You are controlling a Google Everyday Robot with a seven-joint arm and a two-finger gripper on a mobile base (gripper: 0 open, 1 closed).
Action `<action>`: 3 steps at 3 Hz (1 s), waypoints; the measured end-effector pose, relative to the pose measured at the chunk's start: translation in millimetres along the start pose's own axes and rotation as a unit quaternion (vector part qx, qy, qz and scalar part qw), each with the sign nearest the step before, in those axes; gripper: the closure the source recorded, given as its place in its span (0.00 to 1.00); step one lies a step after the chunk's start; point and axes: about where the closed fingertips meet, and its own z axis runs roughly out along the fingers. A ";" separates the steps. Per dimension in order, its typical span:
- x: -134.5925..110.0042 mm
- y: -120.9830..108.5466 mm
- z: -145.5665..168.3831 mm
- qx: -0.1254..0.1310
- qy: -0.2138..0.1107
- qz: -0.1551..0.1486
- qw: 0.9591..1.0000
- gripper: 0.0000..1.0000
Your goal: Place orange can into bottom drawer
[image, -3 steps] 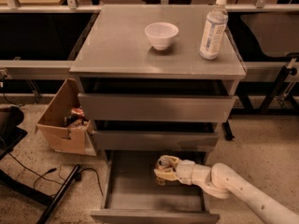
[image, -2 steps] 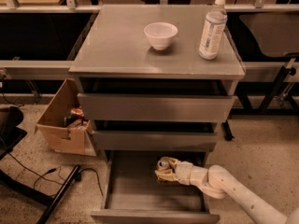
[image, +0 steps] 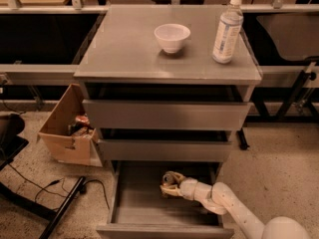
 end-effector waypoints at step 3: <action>24.8 -15.6 7.9 0.002 -0.021 0.002 1.000 0.60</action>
Offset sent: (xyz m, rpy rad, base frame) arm 0.0087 0.0036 -0.0225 0.0391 -0.0068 0.0068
